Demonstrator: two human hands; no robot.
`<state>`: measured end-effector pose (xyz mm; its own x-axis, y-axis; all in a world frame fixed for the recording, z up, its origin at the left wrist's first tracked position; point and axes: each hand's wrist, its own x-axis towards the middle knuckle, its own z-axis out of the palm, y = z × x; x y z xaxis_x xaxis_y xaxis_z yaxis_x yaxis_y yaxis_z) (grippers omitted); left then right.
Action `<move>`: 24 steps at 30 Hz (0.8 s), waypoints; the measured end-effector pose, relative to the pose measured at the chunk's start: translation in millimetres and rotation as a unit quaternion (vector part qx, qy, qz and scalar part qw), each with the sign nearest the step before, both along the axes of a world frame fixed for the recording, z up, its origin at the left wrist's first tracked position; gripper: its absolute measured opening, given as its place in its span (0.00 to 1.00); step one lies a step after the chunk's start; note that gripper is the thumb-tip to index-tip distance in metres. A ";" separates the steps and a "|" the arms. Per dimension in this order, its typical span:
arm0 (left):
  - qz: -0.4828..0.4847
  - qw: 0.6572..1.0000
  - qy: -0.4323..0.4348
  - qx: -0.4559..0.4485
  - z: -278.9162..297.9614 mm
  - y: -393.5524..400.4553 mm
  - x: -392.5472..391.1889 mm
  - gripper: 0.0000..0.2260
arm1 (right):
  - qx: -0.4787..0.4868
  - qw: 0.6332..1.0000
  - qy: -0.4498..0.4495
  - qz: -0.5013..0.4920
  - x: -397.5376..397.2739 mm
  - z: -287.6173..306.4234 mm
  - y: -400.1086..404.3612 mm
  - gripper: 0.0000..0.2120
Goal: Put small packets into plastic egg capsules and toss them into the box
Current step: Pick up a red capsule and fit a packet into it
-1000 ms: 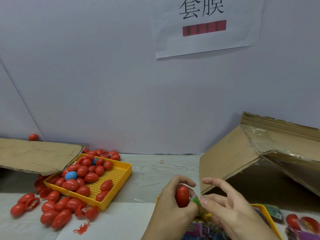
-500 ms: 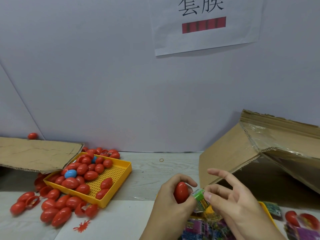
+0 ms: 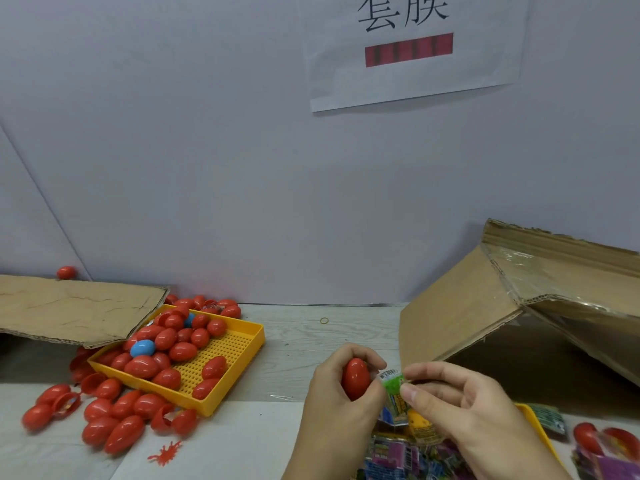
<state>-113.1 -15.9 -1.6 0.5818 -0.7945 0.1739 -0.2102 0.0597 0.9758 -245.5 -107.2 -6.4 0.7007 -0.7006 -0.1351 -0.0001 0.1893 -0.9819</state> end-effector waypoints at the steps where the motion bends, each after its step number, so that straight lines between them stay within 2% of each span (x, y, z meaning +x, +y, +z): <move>1: -0.001 1.000 -0.001 0.002 -0.2 0.1 -0.3 0.13 | -0.004 1.000 0.007 -0.004 0.6 -0.4 -0.2 0.24; 3: -0.001 1.000 -0.007 0.007 -1.0 0.5 -0.9 0.14 | -0.015 1.000 0.022 -0.002 1.2 1.1 1.6 0.21; 7: -0.010 1.000 -0.017 0.011 -1.7 1.5 -1.6 0.14 | -0.021 0.998 0.042 0.029 0.0 6.6 4.6 0.21; 14: -0.028 1.000 -0.007 0.008 -1.0 2.2 -1.6 0.12 | -0.047 0.999 -0.008 0.009 -0.9 10.9 4.8 0.12; 18: -0.036 0.999 -0.002 0.014 -2.4 1.4 -0.5 0.09 | -0.048 0.999 -0.008 0.008 -0.9 12.5 6.2 0.11; 22: -0.054 0.998 0.008 0.035 -1.0 2.9 -0.9 0.06 | -0.052 0.998 0.004 -0.042 -1.1 9.5 5.3 0.06; 24: -0.057 0.996 0.039 0.061 0.6 3.9 -1.8 0.06 | -0.054 0.994 0.009 -0.090 -1.9 6.3 2.4 0.03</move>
<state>-114.8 -12.0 -1.0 0.4949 -0.8684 0.0293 -0.1316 -0.0416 0.9904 -247.4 -104.8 -0.1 0.5603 -0.8258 -0.0640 0.0072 0.0821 -0.9966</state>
